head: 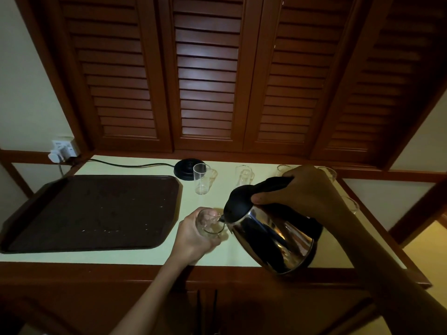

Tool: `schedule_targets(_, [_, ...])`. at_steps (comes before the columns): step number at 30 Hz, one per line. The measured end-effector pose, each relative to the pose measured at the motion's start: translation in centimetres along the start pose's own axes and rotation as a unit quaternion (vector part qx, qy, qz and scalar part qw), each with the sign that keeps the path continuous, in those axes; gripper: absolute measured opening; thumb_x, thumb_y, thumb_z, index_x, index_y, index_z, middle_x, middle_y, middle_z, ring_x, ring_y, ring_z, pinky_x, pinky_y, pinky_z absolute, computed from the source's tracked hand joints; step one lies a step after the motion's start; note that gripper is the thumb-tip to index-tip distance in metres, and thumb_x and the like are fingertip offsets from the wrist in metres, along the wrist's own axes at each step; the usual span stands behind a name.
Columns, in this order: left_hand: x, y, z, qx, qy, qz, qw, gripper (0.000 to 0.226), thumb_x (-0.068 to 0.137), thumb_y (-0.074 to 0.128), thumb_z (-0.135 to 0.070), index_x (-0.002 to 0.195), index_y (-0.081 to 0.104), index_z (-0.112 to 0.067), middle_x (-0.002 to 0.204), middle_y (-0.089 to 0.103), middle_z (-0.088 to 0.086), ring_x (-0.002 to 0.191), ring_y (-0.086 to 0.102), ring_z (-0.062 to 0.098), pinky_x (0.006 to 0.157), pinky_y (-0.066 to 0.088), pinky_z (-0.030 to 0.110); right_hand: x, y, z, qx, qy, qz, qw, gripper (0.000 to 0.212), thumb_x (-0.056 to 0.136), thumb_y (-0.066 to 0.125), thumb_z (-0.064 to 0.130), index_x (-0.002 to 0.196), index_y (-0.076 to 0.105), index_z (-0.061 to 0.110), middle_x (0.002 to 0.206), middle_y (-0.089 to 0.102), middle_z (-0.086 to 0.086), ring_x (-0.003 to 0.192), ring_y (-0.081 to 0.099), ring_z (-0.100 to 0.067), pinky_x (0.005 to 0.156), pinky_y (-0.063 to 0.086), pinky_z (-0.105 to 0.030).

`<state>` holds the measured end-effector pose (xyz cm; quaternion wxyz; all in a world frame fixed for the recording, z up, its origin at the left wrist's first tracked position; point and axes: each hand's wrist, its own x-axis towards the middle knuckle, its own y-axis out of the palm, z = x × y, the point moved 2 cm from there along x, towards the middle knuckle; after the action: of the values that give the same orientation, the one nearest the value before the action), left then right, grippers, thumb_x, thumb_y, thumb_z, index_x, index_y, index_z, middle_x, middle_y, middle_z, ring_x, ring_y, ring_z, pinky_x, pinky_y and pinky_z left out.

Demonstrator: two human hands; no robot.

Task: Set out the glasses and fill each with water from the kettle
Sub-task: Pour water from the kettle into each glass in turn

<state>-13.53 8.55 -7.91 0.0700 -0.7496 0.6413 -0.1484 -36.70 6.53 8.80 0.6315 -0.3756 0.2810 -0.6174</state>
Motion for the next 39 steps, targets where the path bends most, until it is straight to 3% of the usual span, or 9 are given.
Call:
schedule_targets(3, [0.1, -0.1, 0.4, 0.01, -0.002, 0.002, 1.0, 0.049, 0.055, 0.093, -0.018, 0.099, 0.071, -0.023, 0.088, 0.077, -0.013, 0.078, 0.072, 0.002, 0.067, 0.054, 0.011, 0.0, -0.2, 0.0, 0.001, 0.002, 0.002, 1.0, 0.075, 0.038, 0.072, 0.082, 0.074, 0.074, 0.017, 0.073, 0.076, 0.001, 0.072, 0.072, -0.016, 0.078, 0.065, -0.042])
schedule_targets(5, [0.1, -0.2, 0.4, 0.012, -0.006, 0.003, 1.0, 0.053, 0.052, 0.093, -0.022, 0.101, 0.072, -0.021, 0.086, 0.077, -0.008, 0.079, 0.072, 0.004, 0.067, 0.055, 0.013, 0.0, -0.2, 0.0, 0.002, 0.002, 0.001, 1.0, 0.074, 0.038, 0.073, 0.081, 0.075, 0.075, 0.016, 0.073, 0.077, 0.0, 0.072, 0.073, -0.017, 0.079, 0.065, -0.044])
schedule_targets(8, [0.2, -0.2, 0.5, 0.019, -0.007, 0.001, 1.0, 0.06, 0.045, 0.086, -0.033, 0.102, 0.071, -0.021, 0.089, 0.076, -0.006, 0.08, 0.072, 0.006, 0.068, 0.055, 0.014, -0.1, -0.2, 0.1, -0.001, 0.001, 0.002, 1.0, 0.071, 0.043, 0.077, 0.079, 0.079, 0.076, 0.017, 0.076, 0.077, 0.0, 0.075, 0.072, -0.017, 0.081, 0.065, -0.044])
schedule_targets(13, [0.3, -0.2, 1.0, 0.036, -0.01, 0.003, 0.999, 0.055, 0.055, 0.091, -0.014, 0.106, 0.071, -0.022, 0.095, 0.076, -0.004, 0.088, 0.073, 0.014, 0.075, 0.061, 0.025, -0.5, -0.4, 0.2, 0.008, 0.003, 0.006, 1.0, 0.072, 0.042, 0.075, 0.078, 0.079, 0.076, 0.016, 0.077, 0.076, 0.0, 0.074, 0.072, -0.017, 0.081, 0.065, -0.043])
schedule_targets(20, [0.2, 0.0, 1.1, 0.024, -0.008, -0.003, 1.0, 0.054, 0.056, 0.09, -0.008, 0.104, 0.071, -0.023, 0.095, 0.077, -0.004, 0.088, 0.074, 0.014, 0.075, 0.06, 0.024, -0.7, -0.4, -0.1, 0.026, 0.01, 0.006, 1.0, 0.071, 0.039, 0.077, 0.077, 0.078, 0.076, 0.018, 0.077, 0.076, 0.001, 0.075, 0.072, -0.017, 0.075, 0.064, -0.037])
schedule_targets(24, [0.3, -0.1, 1.2, 0.013, -0.012, 0.004, 1.0, 0.055, 0.053, 0.088, -0.011, 0.104, 0.071, -0.023, 0.095, 0.077, -0.002, 0.089, 0.074, 0.019, 0.077, 0.064, 0.034, -0.7, -0.2, -0.4, 0.029, 0.006, -0.005, 1.0, 0.075, 0.037, 0.074, 0.081, 0.074, 0.075, 0.017, 0.073, 0.076, 0.001, 0.072, 0.072, -0.017, 0.077, 0.065, -0.041])
schedule_targets(32, [0.7, 0.3, 1.6, -0.004, -0.018, 0.01, 1.0, 0.057, 0.049, 0.087, -0.008, 0.102, 0.072, -0.025, 0.091, 0.078, -0.003, 0.083, 0.075, 0.014, 0.066, 0.059, 0.021, -0.9, 0.1, -1.2, 0.05, 0.014, -0.014, 0.999, 0.08, 0.033, 0.073, 0.085, 0.073, 0.077, 0.016, 0.069, 0.077, 0.001, 0.069, 0.074, -0.017, 0.073, 0.065, -0.04])
schedule_targets(35, [1.0, 0.3, 1.9, -0.017, -0.024, 0.01, 1.0, 0.055, 0.051, 0.088, -0.006, 0.102, 0.073, -0.023, 0.092, 0.078, -0.001, 0.083, 0.075, 0.014, 0.066, 0.059, 0.02, -0.9, 0.2, -1.7, 0.071, 0.024, -0.022, 0.997, 0.069, 0.038, 0.08, 0.078, 0.069, 0.076, 0.017, 0.066, 0.077, 0.002, 0.066, 0.075, -0.017, 0.06, 0.059, -0.03])
schedule_targets(39, [1.7, 0.4, 2.3, -0.036, -0.028, 0.004, 0.999, 0.055, 0.051, 0.087, -0.006, 0.102, 0.073, -0.021, 0.093, 0.079, -0.002, 0.083, 0.075, 0.011, 0.072, 0.057, 0.018, -1.4, 0.6, -2.7, 0.126, 0.056, -0.034, 0.99, 0.055, 0.048, 0.088, 0.068, 0.069, 0.075, 0.019, 0.066, 0.077, 0.003, 0.069, 0.076, -0.018, 0.062, 0.053, -0.026])
